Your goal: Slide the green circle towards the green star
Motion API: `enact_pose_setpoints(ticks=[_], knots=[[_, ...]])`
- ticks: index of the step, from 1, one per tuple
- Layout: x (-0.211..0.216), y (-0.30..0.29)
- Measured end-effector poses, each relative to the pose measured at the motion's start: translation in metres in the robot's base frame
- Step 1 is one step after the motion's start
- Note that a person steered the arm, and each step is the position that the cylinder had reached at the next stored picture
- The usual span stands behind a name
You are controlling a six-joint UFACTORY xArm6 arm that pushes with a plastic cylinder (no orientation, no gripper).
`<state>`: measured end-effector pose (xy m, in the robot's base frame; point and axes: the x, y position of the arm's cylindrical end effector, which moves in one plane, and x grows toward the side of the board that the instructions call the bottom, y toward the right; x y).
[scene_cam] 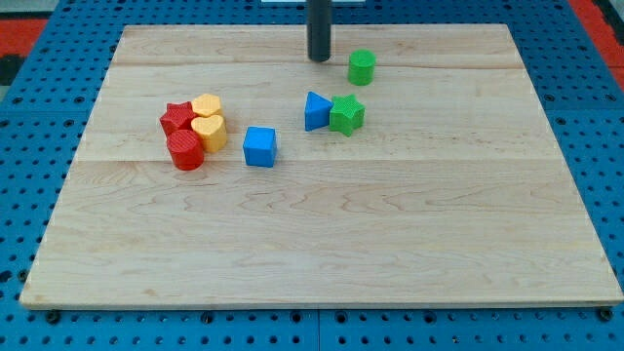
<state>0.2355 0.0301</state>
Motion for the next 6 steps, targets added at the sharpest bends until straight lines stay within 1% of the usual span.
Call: enact_pose_setpoints(ticks=[1, 2, 3, 4, 5, 6], knots=[[-0.014, 0.044], [0.024, 0.012], [0.060, -0.003], [0.031, 0.000], [0.022, 0.028], [0.078, 0.013]])
